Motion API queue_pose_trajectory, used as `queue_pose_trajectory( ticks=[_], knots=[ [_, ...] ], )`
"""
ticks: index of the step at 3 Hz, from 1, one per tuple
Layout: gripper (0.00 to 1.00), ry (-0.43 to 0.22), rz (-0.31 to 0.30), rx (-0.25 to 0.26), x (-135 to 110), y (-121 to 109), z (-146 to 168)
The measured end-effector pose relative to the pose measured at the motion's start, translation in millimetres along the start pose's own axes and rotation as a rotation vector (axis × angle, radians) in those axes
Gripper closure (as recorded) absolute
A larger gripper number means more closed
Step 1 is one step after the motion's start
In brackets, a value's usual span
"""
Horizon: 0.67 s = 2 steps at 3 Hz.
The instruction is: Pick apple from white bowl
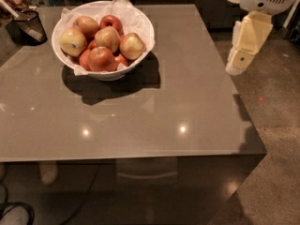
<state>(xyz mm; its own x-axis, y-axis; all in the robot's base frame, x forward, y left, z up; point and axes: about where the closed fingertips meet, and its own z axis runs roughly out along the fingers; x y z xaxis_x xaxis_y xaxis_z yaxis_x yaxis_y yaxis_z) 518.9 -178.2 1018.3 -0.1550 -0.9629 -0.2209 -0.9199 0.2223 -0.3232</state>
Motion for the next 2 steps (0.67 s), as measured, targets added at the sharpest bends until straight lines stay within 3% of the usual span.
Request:
queue_pose_trajectory(
  ticks=[2],
  knots=[
    [0.0, -0.045, -0.134, 0.029, -88, -54, 1]
  ],
)
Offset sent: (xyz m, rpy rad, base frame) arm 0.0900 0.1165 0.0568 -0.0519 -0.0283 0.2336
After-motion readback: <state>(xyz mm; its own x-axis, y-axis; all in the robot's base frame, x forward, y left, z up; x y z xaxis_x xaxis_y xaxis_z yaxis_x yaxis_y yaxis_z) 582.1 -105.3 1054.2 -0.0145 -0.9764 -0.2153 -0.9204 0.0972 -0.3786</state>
